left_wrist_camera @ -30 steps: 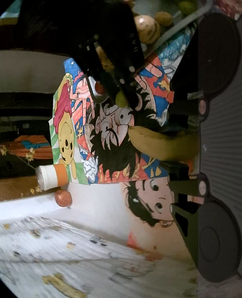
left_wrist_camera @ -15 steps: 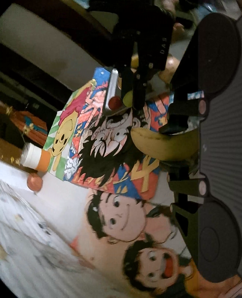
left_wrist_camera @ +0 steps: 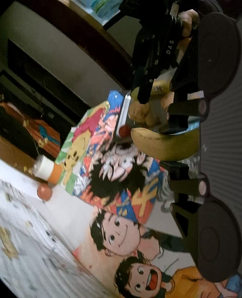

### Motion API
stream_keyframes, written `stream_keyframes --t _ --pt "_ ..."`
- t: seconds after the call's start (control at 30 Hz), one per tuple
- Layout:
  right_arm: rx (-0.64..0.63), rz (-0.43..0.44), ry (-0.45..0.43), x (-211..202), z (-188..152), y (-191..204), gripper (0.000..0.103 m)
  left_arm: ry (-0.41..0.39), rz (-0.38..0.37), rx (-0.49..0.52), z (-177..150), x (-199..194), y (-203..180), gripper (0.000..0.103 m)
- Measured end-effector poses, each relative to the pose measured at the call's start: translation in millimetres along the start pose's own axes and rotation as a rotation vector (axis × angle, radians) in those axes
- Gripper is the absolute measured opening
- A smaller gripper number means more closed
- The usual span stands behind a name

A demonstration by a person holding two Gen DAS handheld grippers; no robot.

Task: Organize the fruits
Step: 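Lower the banana into the tray and open the left tool while the right releases the grape there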

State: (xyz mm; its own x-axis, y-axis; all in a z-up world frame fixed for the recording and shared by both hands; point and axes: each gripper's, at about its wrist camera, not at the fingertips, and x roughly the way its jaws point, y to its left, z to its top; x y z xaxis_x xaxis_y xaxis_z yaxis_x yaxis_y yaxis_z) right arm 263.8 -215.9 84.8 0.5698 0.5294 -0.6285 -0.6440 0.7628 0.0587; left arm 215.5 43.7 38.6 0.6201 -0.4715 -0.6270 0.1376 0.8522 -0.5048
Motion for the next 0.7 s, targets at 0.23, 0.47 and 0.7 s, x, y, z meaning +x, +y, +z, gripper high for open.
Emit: stream_keyframes --t 0.23,0.47,0.7 --pt "0.033 -0.078 -0.060 -36.8 -15.2 -7.6 0.027 -0.037 -0.020 0.043 -8.2 -2.5 -35.3 0.033" --pt "0.040 -0.167 -0.102 -61.9 -35.1 -10.4 0.027 -0.053 -0.070 0.023 -18.0 5.5 -61.6 0.033" --pt "0.037 -0.229 -0.118 -77.2 -63.2 -10.8 0.027 -0.067 -0.083 0.038 -26.1 19.4 -87.0 0.033"
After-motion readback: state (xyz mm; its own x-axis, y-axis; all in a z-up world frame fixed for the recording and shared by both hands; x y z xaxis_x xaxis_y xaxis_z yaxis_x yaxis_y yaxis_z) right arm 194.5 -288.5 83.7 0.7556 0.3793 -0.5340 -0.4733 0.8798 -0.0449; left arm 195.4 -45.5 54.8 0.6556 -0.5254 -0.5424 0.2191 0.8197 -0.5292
